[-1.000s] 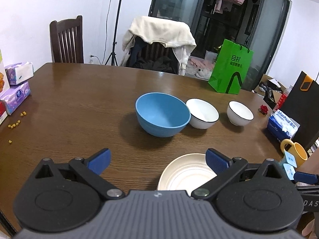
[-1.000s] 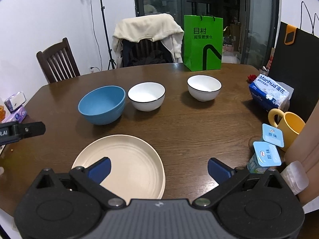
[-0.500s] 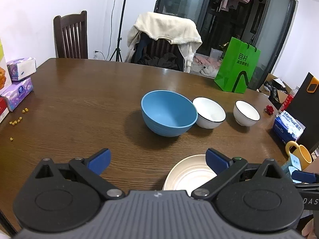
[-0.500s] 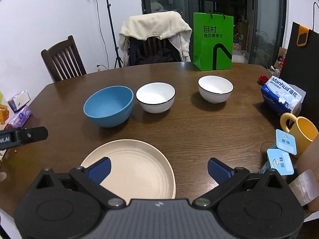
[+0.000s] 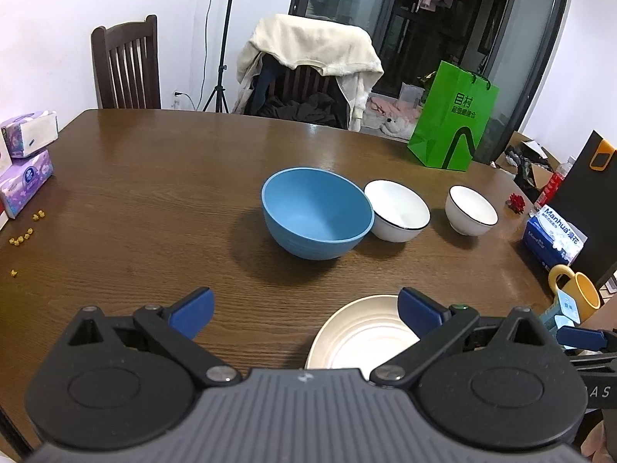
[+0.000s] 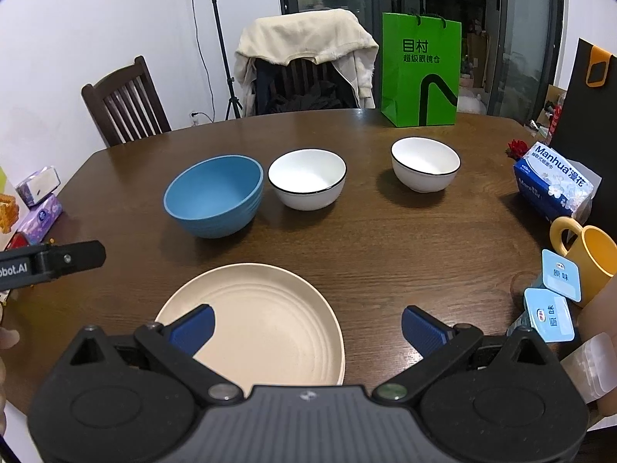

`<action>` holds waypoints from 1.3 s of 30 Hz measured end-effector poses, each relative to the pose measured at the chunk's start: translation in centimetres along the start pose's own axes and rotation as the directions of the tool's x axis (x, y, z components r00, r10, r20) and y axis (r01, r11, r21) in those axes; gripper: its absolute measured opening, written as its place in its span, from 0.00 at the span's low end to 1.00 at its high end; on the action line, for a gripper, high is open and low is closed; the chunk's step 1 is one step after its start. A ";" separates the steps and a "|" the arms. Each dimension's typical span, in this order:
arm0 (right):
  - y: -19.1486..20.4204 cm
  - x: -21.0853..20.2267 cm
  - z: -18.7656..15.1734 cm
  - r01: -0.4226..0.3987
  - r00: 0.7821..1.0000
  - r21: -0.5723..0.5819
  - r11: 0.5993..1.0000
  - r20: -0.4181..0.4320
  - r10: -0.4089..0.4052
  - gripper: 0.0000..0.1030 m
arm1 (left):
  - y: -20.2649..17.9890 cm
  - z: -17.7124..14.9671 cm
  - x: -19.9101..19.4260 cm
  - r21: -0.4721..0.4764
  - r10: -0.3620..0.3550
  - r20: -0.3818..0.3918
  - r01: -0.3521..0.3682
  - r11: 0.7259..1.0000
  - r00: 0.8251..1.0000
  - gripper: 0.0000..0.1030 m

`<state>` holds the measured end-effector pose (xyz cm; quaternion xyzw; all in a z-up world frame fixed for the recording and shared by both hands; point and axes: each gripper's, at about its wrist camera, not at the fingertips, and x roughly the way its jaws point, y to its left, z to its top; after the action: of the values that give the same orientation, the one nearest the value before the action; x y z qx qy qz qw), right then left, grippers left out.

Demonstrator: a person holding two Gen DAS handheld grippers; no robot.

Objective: Organize plates and bowls
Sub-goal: 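Move both open grippers from the plate stack toward the blue bowl, then lower both open grippers onto opposite sides of the blue bowl rim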

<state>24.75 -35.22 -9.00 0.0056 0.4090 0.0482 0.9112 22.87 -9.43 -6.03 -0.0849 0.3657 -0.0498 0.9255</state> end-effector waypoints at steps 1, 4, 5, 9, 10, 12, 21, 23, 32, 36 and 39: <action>0.0 0.0 0.0 0.001 1.000 0.001 1.000 -0.001 -0.001 1.00 | -0.1 0.0 0.1 0.002 0.000 -0.001 0.000 1.000 1.000 1.00; 0.0 0.0 0.1 0.002 1.000 0.005 1.000 -0.006 -0.002 1.00 | 0.0 0.2 0.1 0.004 0.001 -0.006 -0.001 1.000 1.000 1.00; 0.0 0.0 0.1 0.002 1.000 0.005 1.000 -0.009 -0.002 1.00 | 0.0 0.2 0.2 0.005 0.003 -0.008 -0.003 1.000 1.000 1.00; 0.1 0.2 0.7 0.000 1.000 -0.016 1.000 -0.014 0.000 1.00 | 0.5 0.9 0.3 -0.001 0.002 -0.011 -0.002 1.000 1.000 1.00; 0.1 0.2 1.0 -0.008 1.000 -0.022 1.000 -0.019 0.007 1.00 | 0.6 1.1 0.3 -0.003 0.003 -0.011 -0.003 1.000 1.000 1.00; 0.1 0.4 1.8 -0.024 0.999 -0.020 1.000 -0.034 0.024 1.00 | 0.9 1.6 0.5 -0.009 0.001 -0.009 -0.001 1.000 1.000 1.00; 0.7 2.5 5.4 -0.055 0.996 -0.012 0.998 -0.073 0.054 1.00 | 2.5 4.3 2.4 -0.034 0.027 -0.003 -0.027 0.999 1.000 1.00; 0.9 3.1 6.2 -0.059 0.995 -0.012 0.998 -0.075 0.058 1.00 | 3.0 5.0 2.9 -0.045 0.032 -0.007 -0.032 0.998 0.999 1.00; 0.9 6.1 9.1 -0.078 0.993 0.022 0.997 -0.089 0.080 1.00 | 4.3 7.0 5.4 -0.071 0.061 -0.012 -0.061 0.996 0.998 1.00; 0.7 7.3 10.2 -0.080 0.992 0.034 0.996 -0.095 0.083 1.00 | 4.4 8.0 6.3 -0.070 0.070 -0.015 -0.071 0.995 0.997 1.00; 0.5 8.2 11.1 -0.080 0.992 0.039 0.996 -0.100 0.083 1.00 | 4.1 8.6 7.2 -0.061 0.075 -0.023 -0.076 0.995 0.997 1.00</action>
<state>38.43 -33.63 -7.66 0.0358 0.4549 0.0783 0.8864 34.14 -5.48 -5.46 -0.0991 0.3795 -0.0043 0.9198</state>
